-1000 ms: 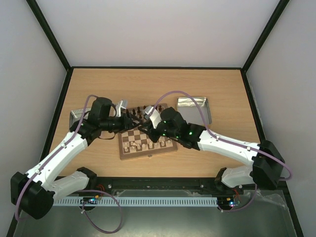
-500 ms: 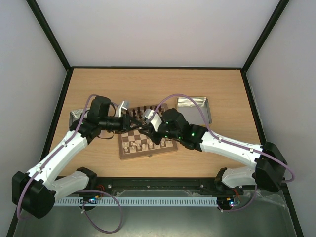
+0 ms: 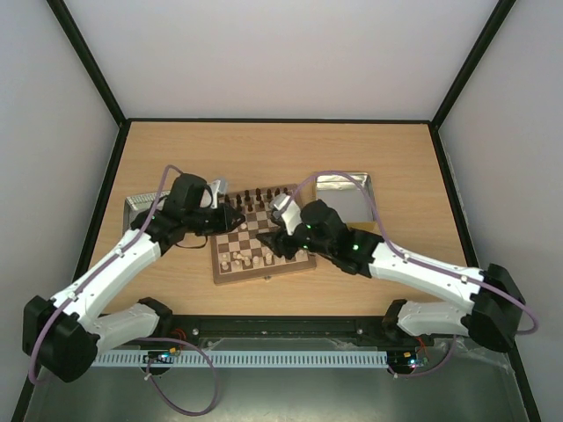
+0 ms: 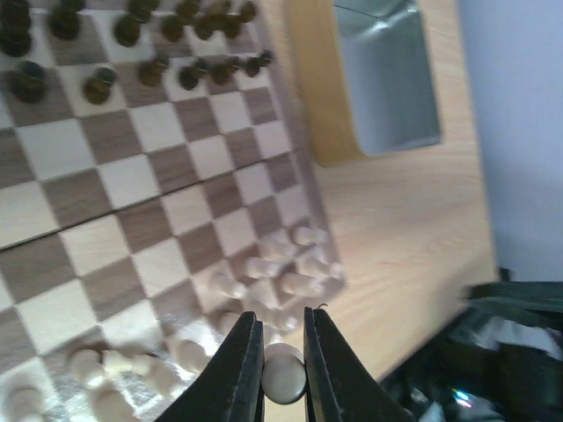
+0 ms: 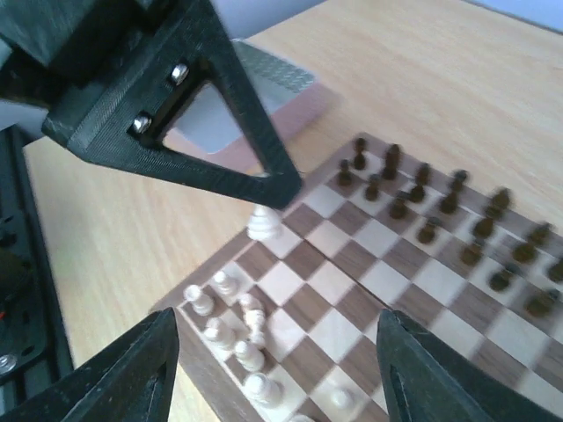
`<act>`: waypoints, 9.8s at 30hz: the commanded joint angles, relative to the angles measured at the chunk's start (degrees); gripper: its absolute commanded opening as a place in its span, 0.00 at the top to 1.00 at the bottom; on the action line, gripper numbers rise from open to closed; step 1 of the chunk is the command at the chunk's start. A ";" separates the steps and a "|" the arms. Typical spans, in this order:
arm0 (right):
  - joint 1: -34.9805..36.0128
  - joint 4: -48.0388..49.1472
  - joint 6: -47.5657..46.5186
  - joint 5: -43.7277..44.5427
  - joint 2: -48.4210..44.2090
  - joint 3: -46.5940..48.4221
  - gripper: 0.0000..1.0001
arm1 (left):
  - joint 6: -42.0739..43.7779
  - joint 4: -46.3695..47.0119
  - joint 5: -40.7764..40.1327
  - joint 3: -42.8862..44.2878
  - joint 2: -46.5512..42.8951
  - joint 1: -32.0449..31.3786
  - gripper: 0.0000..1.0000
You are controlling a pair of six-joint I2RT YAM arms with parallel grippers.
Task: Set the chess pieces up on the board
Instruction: Place the chess piece on the chessboard, then pick up the chess piece from the chessboard.
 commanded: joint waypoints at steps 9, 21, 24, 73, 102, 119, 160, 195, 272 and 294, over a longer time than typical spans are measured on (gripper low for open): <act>-1.97 -1.70 18.58 34.44 -14.43 -7.97 0.38 | 2.71 -3.02 -40.12 5.15 16.60 -19.86 0.97; -4.52 -0.20 19.92 32.95 -15.58 -9.77 0.37 | 2.12 -0.89 -39.73 4.47 26.20 -22.37 0.94; -4.62 -0.14 20.00 32.55 -15.20 -9.67 0.37 | 2.18 -0.08 -38.29 4.42 27.48 -22.35 0.94; -4.81 1.15 21.15 29.99 -14.14 -9.89 0.37 | 2.72 -1.17 -33.56 2.64 29.40 -22.36 0.85; -4.87 1.36 21.33 29.55 -14.66 -10.05 0.37 | 2.26 -5.29 -33.07 5.64 28.35 -21.92 0.83; -4.85 1.76 21.24 29.30 -14.41 -10.16 0.37 | 3.28 -3.63 -31.69 6.22 29.48 -21.43 0.85; -4.77 -8.56 28.80 13.37 1.66 2.50 0.44 | 3.24 -12.58 -29.05 -0.12 19.41 -13.92 0.70; -4.75 -5.77 29.63 10.66 2.12 2.17 0.46 | 2.62 -10.90 -31.50 1.75 21.09 -12.54 0.94; 2.61 -37.73 11.31 7.35 50.33 45.86 0.56 | 0.18 -10.62 -28.61 -4.58 0.04 8.63 0.91; 2.84 -37.15 13.38 12.79 51.55 44.94 0.89 | 1.23 -10.05 -24.83 -5.93 -1.28 9.79 0.90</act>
